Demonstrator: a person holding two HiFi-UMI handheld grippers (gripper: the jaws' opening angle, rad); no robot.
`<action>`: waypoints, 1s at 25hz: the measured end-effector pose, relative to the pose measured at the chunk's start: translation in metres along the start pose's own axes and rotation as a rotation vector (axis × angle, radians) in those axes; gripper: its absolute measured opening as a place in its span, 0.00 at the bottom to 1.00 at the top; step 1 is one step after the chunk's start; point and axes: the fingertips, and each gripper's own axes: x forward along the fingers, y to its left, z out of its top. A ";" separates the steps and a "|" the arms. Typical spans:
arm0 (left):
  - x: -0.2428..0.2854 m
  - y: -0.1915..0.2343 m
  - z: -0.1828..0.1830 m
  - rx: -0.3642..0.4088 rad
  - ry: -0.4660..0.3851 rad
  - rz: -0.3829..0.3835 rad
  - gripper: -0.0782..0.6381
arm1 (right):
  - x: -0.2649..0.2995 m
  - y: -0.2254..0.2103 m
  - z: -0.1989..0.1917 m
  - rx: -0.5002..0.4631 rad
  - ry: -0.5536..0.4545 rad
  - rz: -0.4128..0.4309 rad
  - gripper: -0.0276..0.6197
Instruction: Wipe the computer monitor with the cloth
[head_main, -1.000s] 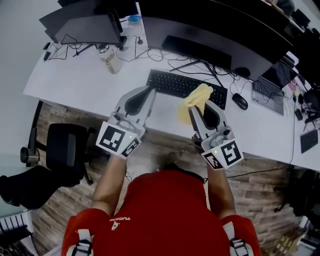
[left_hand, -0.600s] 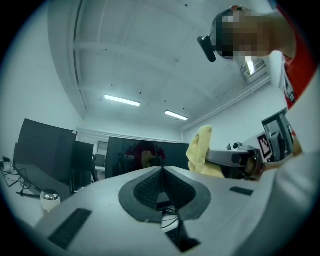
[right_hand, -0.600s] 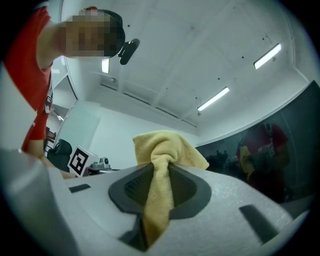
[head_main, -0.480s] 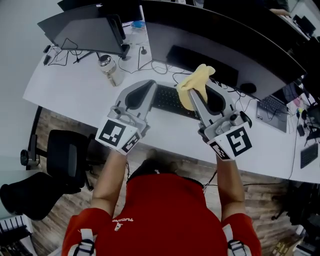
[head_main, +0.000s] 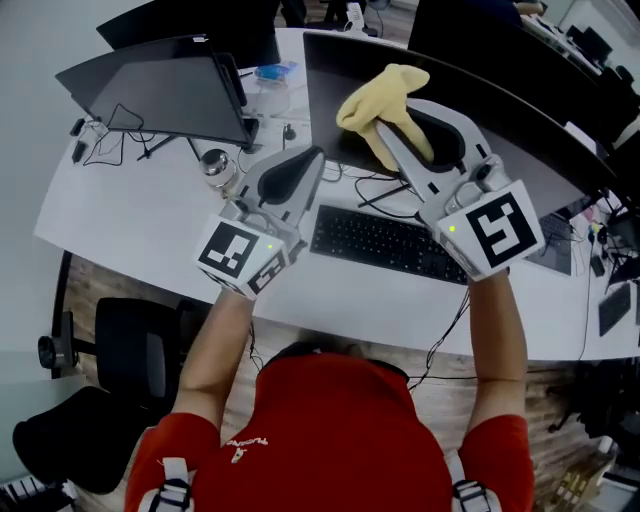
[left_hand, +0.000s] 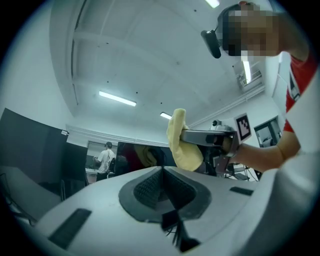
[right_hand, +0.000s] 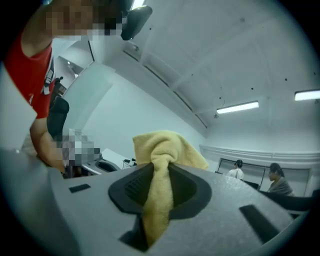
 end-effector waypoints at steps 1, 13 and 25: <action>0.003 0.006 0.002 0.003 -0.003 -0.008 0.12 | 0.010 -0.005 0.004 -0.029 0.018 0.000 0.17; 0.032 0.069 0.011 -0.011 -0.043 -0.082 0.12 | 0.111 -0.052 0.013 -0.217 0.207 0.055 0.18; 0.038 0.097 0.017 -0.029 -0.054 -0.117 0.12 | 0.164 -0.068 -0.020 -0.260 0.539 0.271 0.20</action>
